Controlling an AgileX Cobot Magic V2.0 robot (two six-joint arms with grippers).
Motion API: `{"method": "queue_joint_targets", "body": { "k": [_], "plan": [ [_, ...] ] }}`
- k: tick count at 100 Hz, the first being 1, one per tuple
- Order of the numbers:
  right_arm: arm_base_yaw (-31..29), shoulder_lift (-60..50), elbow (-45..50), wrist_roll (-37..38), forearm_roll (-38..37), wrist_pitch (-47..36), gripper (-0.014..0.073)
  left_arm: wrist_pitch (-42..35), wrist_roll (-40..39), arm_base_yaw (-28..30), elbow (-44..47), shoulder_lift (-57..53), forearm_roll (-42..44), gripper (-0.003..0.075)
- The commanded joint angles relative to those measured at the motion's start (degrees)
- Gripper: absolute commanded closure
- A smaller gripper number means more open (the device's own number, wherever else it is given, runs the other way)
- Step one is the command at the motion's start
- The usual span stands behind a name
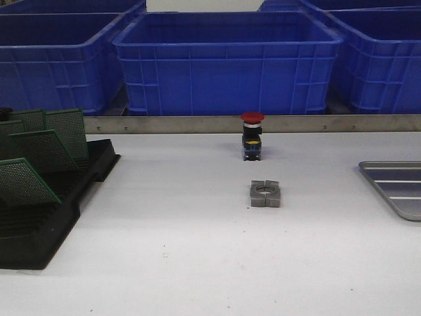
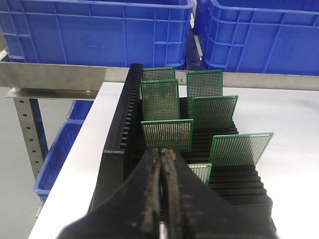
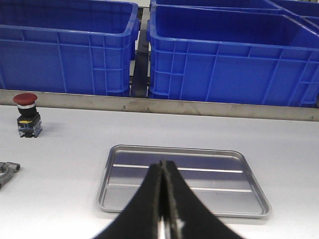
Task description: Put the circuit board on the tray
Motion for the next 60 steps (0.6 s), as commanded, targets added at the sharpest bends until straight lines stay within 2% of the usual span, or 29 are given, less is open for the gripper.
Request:
{"method": "queue_joint_targets", "body": {
  "k": [1, 31, 50, 51, 60],
  "plan": [
    [0.0, -1.3, 0.0, 0.0, -0.5, -4.4, 0.0653, -4.2, -0.4, 0.0, 1.1, -1.6, -0.5, 0.0741],
    [0.0, -1.3, 0.0, 0.0, -0.5, -4.4, 0.0653, -5.2, -0.2, 0.0, 1.1, -1.6, 1.8, 0.0741],
    [0.0, -1.3, 0.0, 0.0, -0.5, -4.4, 0.0653, -12.2, -0.2, 0.0, 1.1, -1.6, 0.6, 0.0741],
    [0.0, -1.3, 0.0, 0.0, -0.5, -4.4, 0.0653, 13.5, -0.2, 0.0, -20.6, 7.1, -1.3, 0.0741],
    [0.0, -1.3, 0.0, 0.0, -0.5, -4.4, 0.0653, 17.1, -0.2, 0.0, -23.9, 11.4, -0.6, 0.0741]
  ]
}}
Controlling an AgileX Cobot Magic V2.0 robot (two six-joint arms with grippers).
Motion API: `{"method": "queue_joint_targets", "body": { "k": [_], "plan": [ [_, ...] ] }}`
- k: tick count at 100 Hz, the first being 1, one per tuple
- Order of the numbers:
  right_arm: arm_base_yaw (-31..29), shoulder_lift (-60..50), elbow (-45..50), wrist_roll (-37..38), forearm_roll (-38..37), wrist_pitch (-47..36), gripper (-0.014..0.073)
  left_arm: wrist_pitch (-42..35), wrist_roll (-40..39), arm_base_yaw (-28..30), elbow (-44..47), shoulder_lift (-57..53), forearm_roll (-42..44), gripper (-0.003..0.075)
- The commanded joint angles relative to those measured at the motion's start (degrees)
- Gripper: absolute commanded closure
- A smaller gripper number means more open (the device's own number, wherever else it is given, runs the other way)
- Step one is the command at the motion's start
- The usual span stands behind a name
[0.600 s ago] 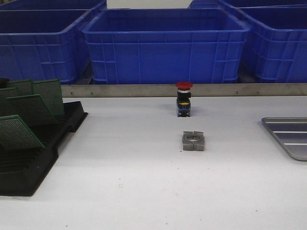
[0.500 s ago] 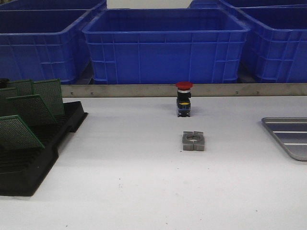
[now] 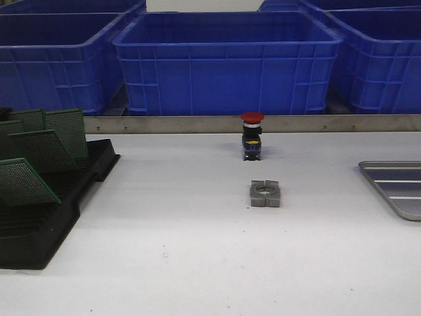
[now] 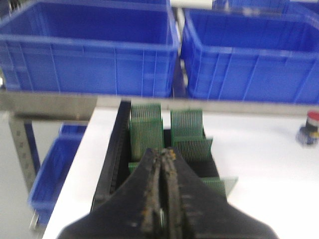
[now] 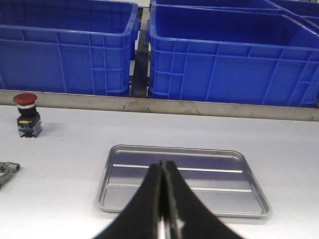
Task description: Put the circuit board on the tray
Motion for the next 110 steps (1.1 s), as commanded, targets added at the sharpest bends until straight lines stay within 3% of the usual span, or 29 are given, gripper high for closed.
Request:
{"method": "queue_joint_targets", "body": {
  "k": [1, 16, 25, 36, 48, 65, 79, 96, 110],
  "plan": [
    [0.0, -1.3, 0.0, 0.0, -0.5, -4.4, 0.0653, 2.0, -0.2, 0.0, -5.3, 6.1, 0.8, 0.0741],
    [0.0, -1.3, 0.0, 0.0, -0.5, -4.4, 0.0653, 6.9, -0.1, 0.0, -10.8, 15.7, 0.9, 0.0733],
    [0.0, -1.3, 0.0, 0.0, -0.5, -4.4, 0.0653, 9.4, 4.8, 0.0, -13.8, 21.5, -0.2, 0.0662],
    [0.0, -1.3, 0.0, 0.0, -0.5, -4.4, 0.0653, 9.0, 15.4, 0.0, -16.7, 27.7, -5.5, 0.0490],
    [0.0, -1.3, 0.0, 0.0, -0.5, -4.4, 0.0653, 7.8, 35.4, 0.0, -19.0, 32.8, -13.7, 0.0359],
    [0.0, -1.3, 0.0, 0.0, -0.5, -4.4, 0.0653, 12.9, 66.9, 0.0, -21.6, 40.4, -25.7, 0.0352],
    [0.0, -1.3, 0.0, 0.0, -0.5, -4.4, 0.0653, 16.3, 82.7, 0.0, -23.9, 48.3, -29.0, 0.0352],
    [0.0, -1.3, 0.0, 0.0, -0.5, -4.4, 0.0653, 18.9, 92.8, -1.9, -27.4, 57.2, -28.7, 0.0352],
    [0.0, -1.3, 0.0, 0.0, -0.5, -4.4, 0.0653, 18.0, 93.1, -3.8, -29.6, 64.1, -26.4, 0.0352]
  ]
}}
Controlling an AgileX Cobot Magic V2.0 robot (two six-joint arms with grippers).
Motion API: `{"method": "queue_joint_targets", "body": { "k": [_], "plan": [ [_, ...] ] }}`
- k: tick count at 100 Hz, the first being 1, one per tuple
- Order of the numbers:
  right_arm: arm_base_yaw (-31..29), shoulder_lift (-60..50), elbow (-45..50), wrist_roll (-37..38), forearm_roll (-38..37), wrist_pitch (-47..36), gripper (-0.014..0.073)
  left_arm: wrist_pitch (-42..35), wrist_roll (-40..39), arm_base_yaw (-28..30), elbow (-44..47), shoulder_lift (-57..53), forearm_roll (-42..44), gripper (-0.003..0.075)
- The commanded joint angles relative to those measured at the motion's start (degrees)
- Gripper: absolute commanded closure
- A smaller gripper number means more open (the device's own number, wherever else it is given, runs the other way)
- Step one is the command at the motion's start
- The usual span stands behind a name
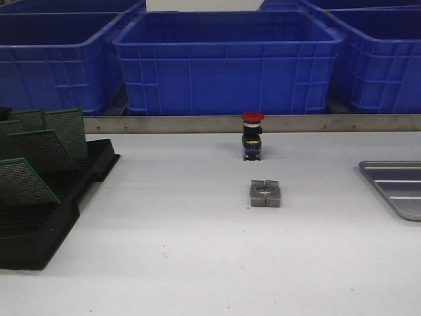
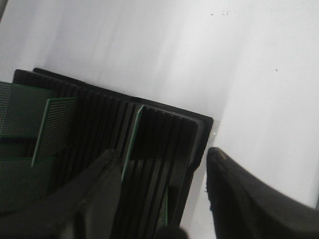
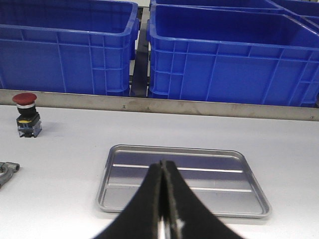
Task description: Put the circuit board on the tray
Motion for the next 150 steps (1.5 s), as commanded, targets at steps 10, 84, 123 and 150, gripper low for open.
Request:
{"method": "queue_joint_targets", "body": {
  "k": [10, 84, 123, 150],
  "plan": [
    [0.0, -1.3, 0.0, 0.0, -0.5, -4.4, 0.0653, -4.5, 1.0, -2.2, -3.7, 7.1, 1.4, 0.0352],
    [0.0, -1.3, 0.0, 0.0, -0.5, -4.4, 0.0653, -11.1, 1.1, -4.9, -5.2, 15.5, 1.1, 0.0741],
    [0.0, -1.3, 0.0, 0.0, -0.5, -4.4, 0.0653, 9.5, 1.1, -4.9, -15.8, 12.4, -10.1, 0.0741],
    [0.0, -1.3, 0.0, 0.0, -0.5, -4.4, 0.0653, 10.3, 2.4, -9.9, -15.9, 12.5, -27.7, 0.0741]
  ]
}}
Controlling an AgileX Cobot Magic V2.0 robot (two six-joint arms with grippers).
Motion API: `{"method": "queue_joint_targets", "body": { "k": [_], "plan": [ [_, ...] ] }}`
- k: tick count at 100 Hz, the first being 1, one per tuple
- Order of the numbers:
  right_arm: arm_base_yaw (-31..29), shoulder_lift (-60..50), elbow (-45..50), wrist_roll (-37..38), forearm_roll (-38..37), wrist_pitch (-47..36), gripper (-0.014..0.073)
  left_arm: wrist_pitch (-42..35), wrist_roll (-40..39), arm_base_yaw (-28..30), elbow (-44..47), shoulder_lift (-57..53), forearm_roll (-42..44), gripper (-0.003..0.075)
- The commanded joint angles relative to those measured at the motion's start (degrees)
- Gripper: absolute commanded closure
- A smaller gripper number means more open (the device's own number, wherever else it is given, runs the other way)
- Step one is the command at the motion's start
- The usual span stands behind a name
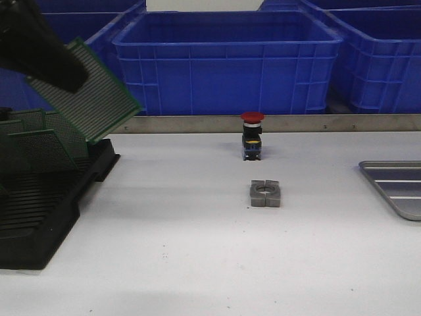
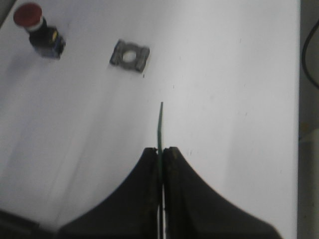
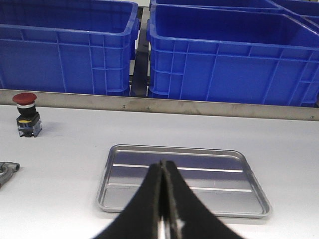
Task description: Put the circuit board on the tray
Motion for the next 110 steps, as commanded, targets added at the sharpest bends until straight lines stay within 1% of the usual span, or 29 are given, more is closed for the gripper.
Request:
{"method": "queue_joint_targets", "body": {
  "k": [1, 15, 29, 43, 58, 67, 74, 81, 98, 110],
  "plan": [
    [0.0, -1.3, 0.0, 0.0, -0.5, -4.4, 0.0653, 0.1, 0.7, -3.6, -1.7, -1.7, -6.4, 0.0741],
    [0.0, -1.3, 0.0, 0.0, -0.5, -4.4, 0.0653, -0.4, 0.7, -9.6, -1.7, -1.3, -7.0, 0.0741],
    [0.0, -1.3, 0.0, 0.0, -0.5, -4.4, 0.0653, -0.9, 0.7, -13.3, -1.7, -1.3, -10.0, 0.0741],
    [0.0, -1.3, 0.0, 0.0, -0.5, -4.8, 0.0653, -0.6, 0.7, -14.1, -1.7, -1.3, -13.1, 0.0741],
    [0.0, -1.3, 0.0, 0.0, -0.5, -7.8, 0.0653, -0.6, 0.7, -14.1, -1.7, -1.3, -13.2, 0.0741],
    [0.0, -1.3, -1.1, 0.0, -0.5, -7.3, 0.0653, -0.6, 0.7, -14.1, -1.7, -1.3, -13.2, 0.0741],
    [0.0, -1.3, -3.5, 0.1, -0.5, -3.7, 0.0653, -0.6, 0.7, -14.1, -1.7, -1.3, -13.2, 0.0741],
    [0.0, -0.8, -7.3, 0.1, -0.5, 2.4, 0.0653, -0.6, 0.7, -14.1, -1.7, -1.3, -13.2, 0.0741],
    [0.0, 4.5, -19.3, 0.1, -0.5, 21.6, 0.0653, -0.6, 0.7, -14.1, -1.7, -1.3, -13.2, 0.0741],
    [0.0, 11.0, -26.1, 0.1, -0.1, 32.3, 0.0653, -0.6, 0.7, -14.1, -1.7, -1.3, -13.2, 0.0741]
  ]
}}
